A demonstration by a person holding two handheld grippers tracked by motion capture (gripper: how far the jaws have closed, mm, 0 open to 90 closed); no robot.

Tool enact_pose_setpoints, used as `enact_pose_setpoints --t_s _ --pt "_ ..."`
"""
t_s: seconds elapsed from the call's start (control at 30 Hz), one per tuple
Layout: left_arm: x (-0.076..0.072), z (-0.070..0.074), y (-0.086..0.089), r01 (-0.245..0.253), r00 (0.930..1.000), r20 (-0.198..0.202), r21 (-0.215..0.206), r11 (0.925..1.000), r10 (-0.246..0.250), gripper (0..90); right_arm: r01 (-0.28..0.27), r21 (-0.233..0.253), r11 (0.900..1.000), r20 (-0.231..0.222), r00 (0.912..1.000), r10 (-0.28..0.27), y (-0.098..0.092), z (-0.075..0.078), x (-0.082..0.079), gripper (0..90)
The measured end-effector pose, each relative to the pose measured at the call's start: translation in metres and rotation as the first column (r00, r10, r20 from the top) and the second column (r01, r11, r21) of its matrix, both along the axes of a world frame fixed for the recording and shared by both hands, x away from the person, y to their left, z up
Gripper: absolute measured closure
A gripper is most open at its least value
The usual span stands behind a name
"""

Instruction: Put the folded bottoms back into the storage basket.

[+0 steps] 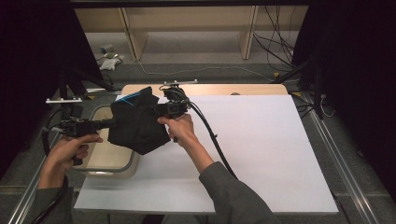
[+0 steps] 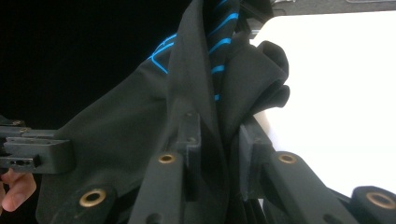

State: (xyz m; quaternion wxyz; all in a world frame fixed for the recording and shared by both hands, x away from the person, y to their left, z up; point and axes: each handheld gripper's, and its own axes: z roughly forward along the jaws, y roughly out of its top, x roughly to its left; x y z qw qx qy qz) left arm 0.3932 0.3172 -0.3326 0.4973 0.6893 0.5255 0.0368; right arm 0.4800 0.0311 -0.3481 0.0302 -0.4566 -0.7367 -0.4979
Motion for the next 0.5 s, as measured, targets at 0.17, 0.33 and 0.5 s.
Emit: enact_pose_setpoints --t_s 0.17,0.33,0.5 --pt "-0.003 0.001 0.014 -0.02 0.9998 0.001 -0.015 0.9997 0.02 82.9 -0.01 -0.007 1.0 0.002 0.9999 0.01 0.014 0.002 -0.001 74.8" --pt "-0.006 0.002 0.027 -0.035 0.9994 0.001 -0.017 0.9992 0.035 82.9 -0.02 -0.008 1.0 0.006 0.9998 0.02 0.028 0.006 -0.001 74.8" --pt "-0.008 0.001 0.037 -0.059 0.9982 -0.002 -0.018 0.9981 0.059 82.9 -0.026 -0.007 1.0 0.006 0.9996 0.026 0.04 0.006 -0.003 74.7"
